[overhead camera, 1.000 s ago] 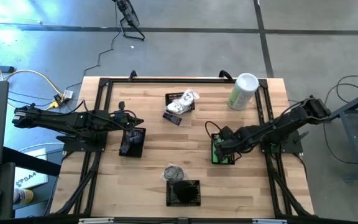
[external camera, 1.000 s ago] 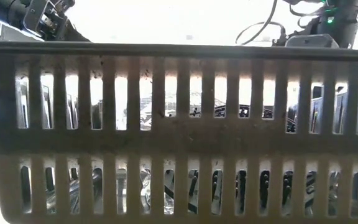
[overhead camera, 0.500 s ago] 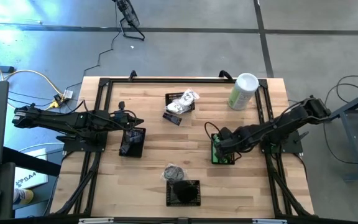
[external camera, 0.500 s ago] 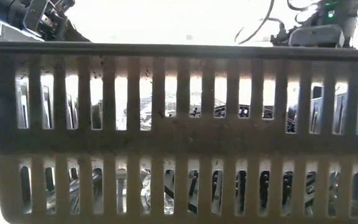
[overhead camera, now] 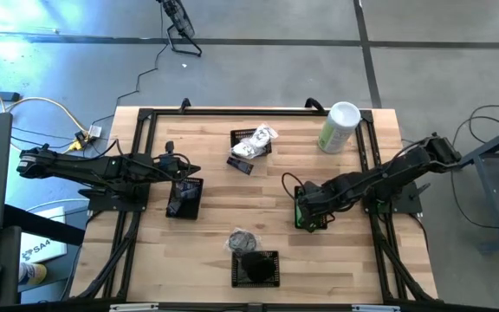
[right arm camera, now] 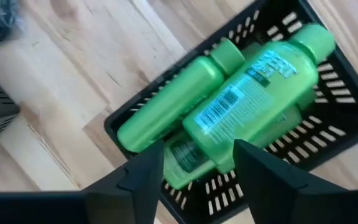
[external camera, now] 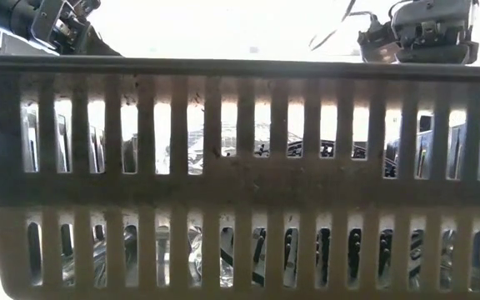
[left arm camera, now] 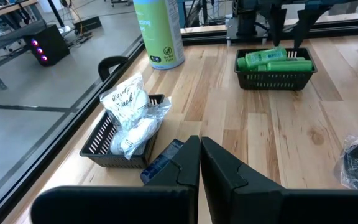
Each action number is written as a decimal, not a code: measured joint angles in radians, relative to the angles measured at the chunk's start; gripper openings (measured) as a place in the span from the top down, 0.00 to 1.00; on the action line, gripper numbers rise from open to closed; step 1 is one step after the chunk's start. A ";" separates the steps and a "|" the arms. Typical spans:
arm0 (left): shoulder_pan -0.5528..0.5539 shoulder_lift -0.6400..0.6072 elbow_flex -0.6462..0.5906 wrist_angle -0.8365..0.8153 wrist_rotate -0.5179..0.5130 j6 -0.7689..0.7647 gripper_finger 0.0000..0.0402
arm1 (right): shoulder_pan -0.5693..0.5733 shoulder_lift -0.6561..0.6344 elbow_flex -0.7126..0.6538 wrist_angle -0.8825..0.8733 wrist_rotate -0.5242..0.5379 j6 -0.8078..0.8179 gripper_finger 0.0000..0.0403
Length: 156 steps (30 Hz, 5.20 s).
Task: Pick & Place Travel size toiletries
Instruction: Put the green bottle into the middle right black bin, then adjust the top middle black bin on the table
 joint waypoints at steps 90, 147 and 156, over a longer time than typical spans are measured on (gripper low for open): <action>0.000 0.000 0.000 -0.055 0.000 -0.052 0.97 | -0.275 -0.138 -0.281 0.870 0.227 -0.812 0.99; 0.000 0.456 0.122 0.229 -0.001 -0.140 0.97 | -0.275 -0.711 -0.669 1.113 0.232 -0.962 0.99; 0.000 0.541 0.234 -0.015 -0.039 -0.329 0.97 | -0.275 -0.711 -0.669 1.113 0.232 -0.962 0.99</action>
